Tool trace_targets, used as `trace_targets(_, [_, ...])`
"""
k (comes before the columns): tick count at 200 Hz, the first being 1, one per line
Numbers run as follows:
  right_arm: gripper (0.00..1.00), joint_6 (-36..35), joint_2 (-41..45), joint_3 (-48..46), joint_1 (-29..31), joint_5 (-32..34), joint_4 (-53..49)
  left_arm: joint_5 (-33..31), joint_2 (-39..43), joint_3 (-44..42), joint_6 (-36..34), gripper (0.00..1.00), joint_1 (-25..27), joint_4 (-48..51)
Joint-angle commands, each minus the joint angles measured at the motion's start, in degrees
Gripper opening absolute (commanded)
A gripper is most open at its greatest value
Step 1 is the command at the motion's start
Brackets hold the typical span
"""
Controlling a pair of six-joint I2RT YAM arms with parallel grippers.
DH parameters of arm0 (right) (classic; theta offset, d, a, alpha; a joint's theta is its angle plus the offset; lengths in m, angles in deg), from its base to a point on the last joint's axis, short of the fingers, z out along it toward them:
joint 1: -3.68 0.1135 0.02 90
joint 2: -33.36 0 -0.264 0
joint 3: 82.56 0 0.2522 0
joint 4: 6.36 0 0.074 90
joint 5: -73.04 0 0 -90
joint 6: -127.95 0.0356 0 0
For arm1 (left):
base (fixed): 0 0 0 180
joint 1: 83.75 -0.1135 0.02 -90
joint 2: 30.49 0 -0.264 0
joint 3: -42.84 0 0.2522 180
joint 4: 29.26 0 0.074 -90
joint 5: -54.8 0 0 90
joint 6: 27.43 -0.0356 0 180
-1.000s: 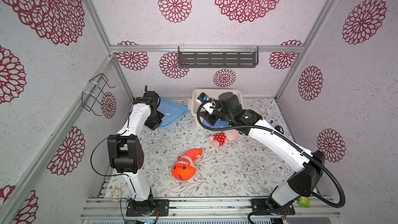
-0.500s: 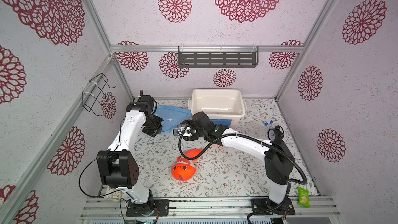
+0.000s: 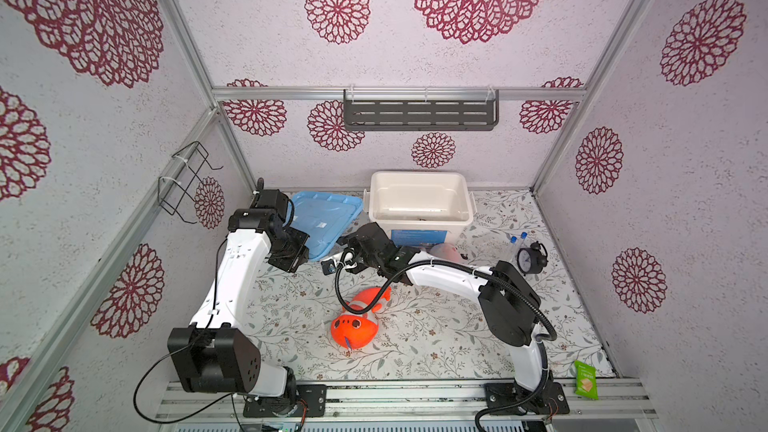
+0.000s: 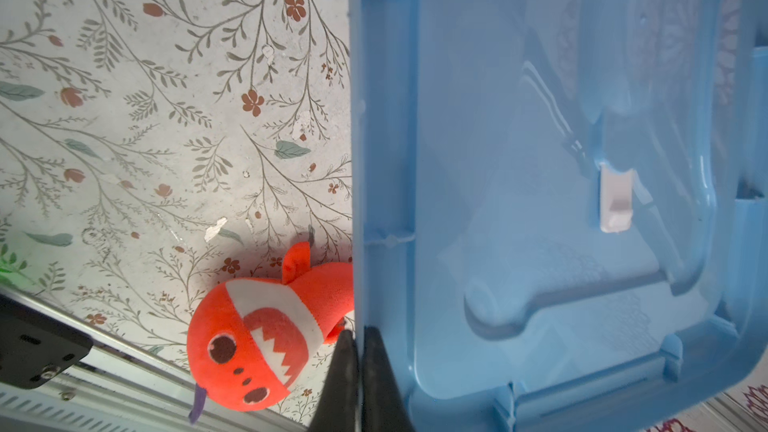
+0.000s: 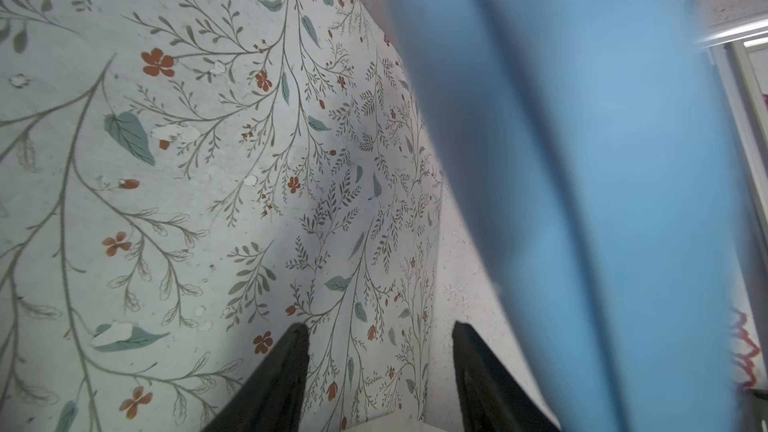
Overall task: Organize the chemistry lab equipment
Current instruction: 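Grasp the lid's far edge with the right gripper while the left holds it up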
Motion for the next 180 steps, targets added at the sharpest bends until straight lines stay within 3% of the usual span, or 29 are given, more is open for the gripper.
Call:
trace_targets(1, [0.59,-3.42,4.50,-1.48,1.77,0.48,3.30,0.48,1.96,-0.97,0.52,0.00,-0.54,-0.13])
trace_targets(39, [0.59,-3.04,13.25,-8.52,1.98,-4.68,2.88,1.25,3.32,-2.12,-0.46,0.00,-2.68,-0.46])
trace_targets(77, [0.60,-4.88,17.25,-13.18,2.18,-5.09,9.36,2.62,4.23,-3.72,-0.25,0.00,-3.02,-1.29])
trace_targets(105, [0.61,-6.28,16.03,-10.51,2.14,-4.23,7.32,3.32,4.25,-3.73,-0.82,0.00,-2.99,-0.14])
trace_targets(153, [0.60,-7.25,8.90,0.82,2.31,-6.83,-9.56,3.90,5.61,-3.52,-1.17,0.00,-3.04,2.05])
trace_targets(180, [0.60,-9.07,6.71,1.12,3.03,-1.08,-8.96,4.46,6.08,-2.57,-1.91,0.00,-3.04,3.39])
